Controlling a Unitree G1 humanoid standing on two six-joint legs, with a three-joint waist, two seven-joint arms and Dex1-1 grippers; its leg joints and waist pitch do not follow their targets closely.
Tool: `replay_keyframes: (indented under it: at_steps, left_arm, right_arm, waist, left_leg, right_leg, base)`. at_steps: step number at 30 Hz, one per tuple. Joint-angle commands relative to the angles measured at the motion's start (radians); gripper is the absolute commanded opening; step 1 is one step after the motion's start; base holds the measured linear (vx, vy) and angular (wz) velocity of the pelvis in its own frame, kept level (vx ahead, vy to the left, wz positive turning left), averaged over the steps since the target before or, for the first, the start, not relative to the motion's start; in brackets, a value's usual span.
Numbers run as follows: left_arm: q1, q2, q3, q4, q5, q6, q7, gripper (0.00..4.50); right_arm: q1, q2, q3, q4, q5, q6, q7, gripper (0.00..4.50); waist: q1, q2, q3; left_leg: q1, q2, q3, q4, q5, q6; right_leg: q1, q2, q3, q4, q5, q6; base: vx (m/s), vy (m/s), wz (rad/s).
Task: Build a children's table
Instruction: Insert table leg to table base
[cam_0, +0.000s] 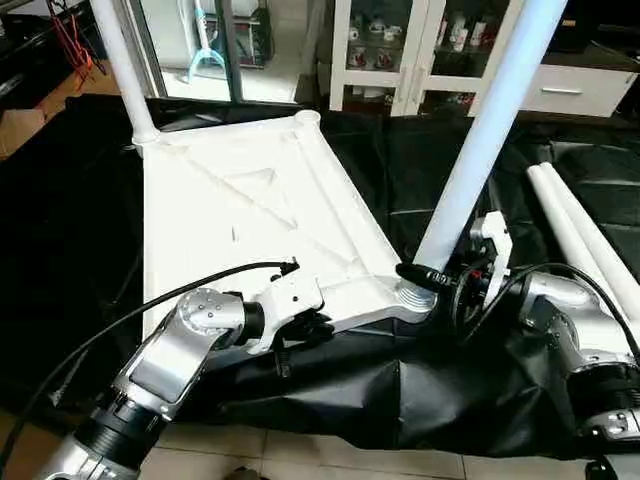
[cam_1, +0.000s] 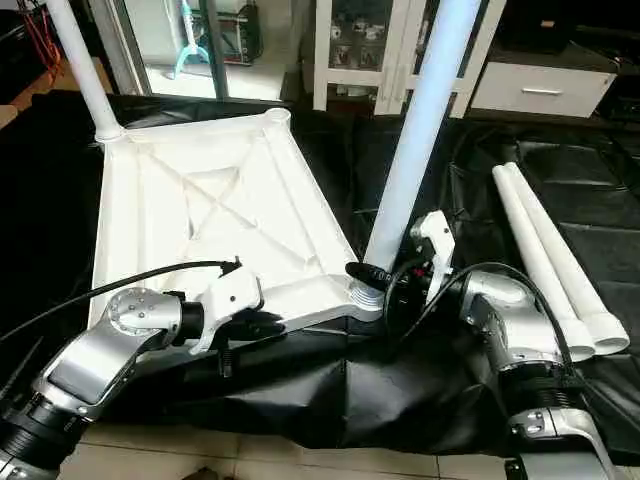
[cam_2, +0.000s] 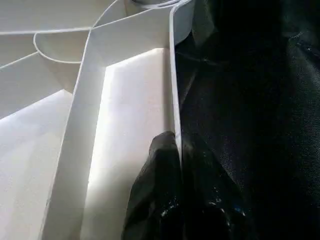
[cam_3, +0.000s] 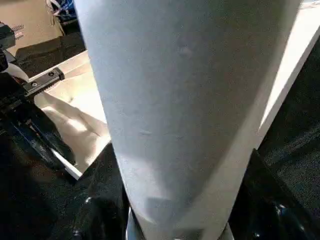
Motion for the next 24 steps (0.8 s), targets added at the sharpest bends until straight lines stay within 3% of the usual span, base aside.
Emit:
replay_keyframes:
  at_steps: [1, 4, 6, 7, 8, 9, 10, 12, 14, 15, 16, 17, 19, 20, 22, 24]
  left_arm:
    - [0.004, 0.002, -0.042, 0.005, 0.005, -0.008, -0.029, 0.00]
    - [0.005, 0.002, -0.041, 0.006, 0.005, -0.007, -0.028, 0.00]
    - [0.004, 0.002, -0.040, 0.007, 0.005, -0.006, -0.027, 0.00]
    - [0.004, 0.001, -0.039, 0.008, 0.005, -0.006, -0.026, 0.00]
    - [0.004, 0.001, -0.039, 0.008, 0.005, -0.006, -0.025, 0.00]
    - [0.005, 0.001, -0.039, 0.008, 0.005, -0.006, -0.025, 0.00]
    - [0.005, 0.000, -0.039, 0.008, 0.005, -0.006, -0.025, 0.00]
    - [0.010, 0.001, -0.039, 0.006, 0.005, -0.006, -0.021, 0.00]
    - [0.012, 0.002, -0.039, 0.005, 0.005, -0.006, -0.021, 0.00]
    - [0.013, 0.003, -0.039, 0.005, 0.006, -0.006, -0.021, 0.00]
    - [0.014, 0.004, -0.038, 0.005, 0.006, -0.006, -0.021, 0.00]
    - [0.014, 0.005, -0.038, 0.005, 0.007, -0.006, -0.022, 0.00]
    - [0.014, 0.006, -0.037, 0.004, 0.006, -0.006, -0.022, 0.00]
    - [0.014, 0.008, -0.037, 0.006, 0.006, -0.008, -0.024, 0.00]
    - [0.014, 0.009, -0.038, 0.007, 0.008, -0.010, -0.025, 0.00]
    - [0.011, 0.009, -0.040, 0.011, 0.010, -0.012, -0.026, 0.00]
  right_arm:
    - [-0.020, 0.000, -0.021, 0.019, 0.006, 0.011, -0.009, 2.00]
    - [-0.020, 0.012, -0.038, 0.021, 0.027, 0.042, -0.016, 1.98]
    - [-0.027, 0.035, -0.083, 0.031, 0.069, 0.097, -0.066, 1.98]
    - [-0.048, 0.063, -0.145, 0.065, 0.122, 0.143, -0.131, 1.98]
    - [-0.049, 0.064, -0.148, 0.067, 0.124, 0.145, -0.133, 1.98]
    - [-0.090, 0.095, -0.249, 0.138, 0.197, 0.184, -0.272, 1.98]
    - [-0.093, 0.096, -0.255, 0.142, 0.201, 0.186, -0.281, 1.98]
    - [-0.158, 0.130, -0.448, 0.314, 0.322, 0.221, -0.596, 1.90]
    - [-0.162, 0.128, -0.474, 0.341, 0.334, 0.222, -0.630, 1.88]
    - [-0.163, 0.127, -0.488, 0.355, 0.339, 0.222, -0.645, 1.88]
    - [-0.156, 0.123, -0.475, 0.344, 0.317, 0.210, -0.623, 1.88]
    - [-0.135, 0.116, -0.421, 0.301, 0.253, 0.172, -0.555, 1.88]
    - [-0.114, 0.112, -0.365, 0.248, 0.200, 0.142, -0.493, 1.88]
    - [-0.068, 0.106, -0.256, 0.125, 0.114, 0.065, -0.355, 1.88]
    - [-0.048, 0.102, -0.209, 0.066, 0.092, 0.035, -0.288, 1.88]
    - [-0.045, 0.116, -0.214, 0.029, 0.135, 0.037, -0.257, 1.88]
  waist:
    - [-0.010, -0.014, -0.077]
    - [-0.010, -0.016, -0.076]
    - [-0.011, -0.016, -0.076]
    - [-0.013, -0.020, -0.075]
    - [-0.015, -0.017, -0.073]
    - [-0.018, -0.016, -0.073]
    - [-0.021, -0.018, -0.073]
    - [-0.027, -0.014, -0.072]
    - [-0.028, -0.012, -0.071]
    - [-0.020, -0.009, -0.071]
    - [-0.016, -0.012, -0.072]
    - [-0.008, -0.014, -0.074]
    - [-0.009, -0.019, -0.075]
    - [-0.010, -0.016, -0.078]
    - [-0.011, -0.020, -0.079]
    - [-0.011, -0.015, -0.076]
  left_leg:
    - [0.025, 0.005, 0.005, -0.040, 0.086, 0.117]
    - [0.025, 0.005, 0.004, -0.041, 0.083, 0.115]
    - [0.024, 0.004, 0.004, -0.042, 0.080, 0.114]
    - [0.024, 0.004, 0.005, -0.043, 0.076, 0.114]
    - [0.024, 0.004, 0.004, -0.045, 0.058, 0.111]
    - [0.025, 0.004, 0.004, -0.047, 0.047, 0.102]
    - [0.026, 0.004, 0.006, -0.048, 0.038, 0.098]
    - [0.027, 0.005, 0.005, -0.053, 0.027, 0.071]
    - [0.027, 0.006, 0.005, -0.054, 0.010, 0.046]
    - [0.035, 0.005, 0.011, -0.050, 0.011, 0.032]
    - [0.035, 0.004, 0.014, -0.048, 0.007, 0.031]
    - [0.027, 0.001, 0.013, -0.047, 0.026, 0.038]
    - [0.016, -0.003, 0.010, -0.044, 0.057, 0.056]
    - [0.017, -0.004, 0.010, -0.041, 0.067, 0.070]
    - [0.012, -0.004, 0.009, -0.038, 0.073, 0.101]
    - [0.016, -0.002, 0.010, -0.041, 0.032, 0.099]
  right_leg:
    - [0.034, -0.049, 0.026, -0.042, 0.393, -0.268]
    - [0.035, -0.049, 0.026, -0.042, 0.382, -0.268]
    - [0.034, -0.050, 0.027, -0.042, 0.376, -0.267]
    - [0.035, -0.050, 0.028, -0.043, 0.372, -0.269]
    - [0.033, -0.053, 0.028, -0.045, 0.345, -0.273]
    - [0.033, -0.053, 0.029, -0.047, 0.317, -0.278]
    - [0.033, -0.053, 0.031, -0.050, 0.308, -0.282]
    - [0.026, -0.057, 0.032, -0.049, 0.265, -0.289]
    - [0.026, -0.056, 0.030, -0.054, 0.228, -0.279]
    - [0.021, -0.053, 0.030, -0.057, 0.228, -0.275]
    - [0.021, -0.051, 0.031, -0.057, 0.233, -0.271]
    - [0.028, -0.049, 0.031, -0.051, 0.267, -0.260]
    - [0.033, -0.048, 0.027, -0.045, 0.322, -0.238]
    - [0.033, -0.048, 0.028, -0.043, 0.355, -0.231]
    - [0.031, -0.045, 0.026, -0.039, 0.409, -0.211]
    - [0.026, -0.047, 0.029, -0.046, 0.352, -0.219]
  base:
    - [0.000, 0.000, 0.00]
    - [0.000, 0.000, 0.00]
    - [0.000, 0.000, 0.00]
    - [0.000, 0.000, 0.00]
    - [0.000, 0.000, 0.00]
    - [0.000, 0.000, 0.00]
    - [0.000, 0.000, 0.00]
    - [0.000, 0.000, 0.00]
    - [0.000, 0.000, 0.00]
    - [0.000, 0.000, 0.00]
    - [0.000, 0.000, 0.00]
    - [0.000, 0.000, 0.00]
    - [0.000, 0.000, 0.00]
    - [0.000, 0.000, 0.00]
    - [0.000, 0.000, 0.00]
    - [0.000, 0.000, 0.00]
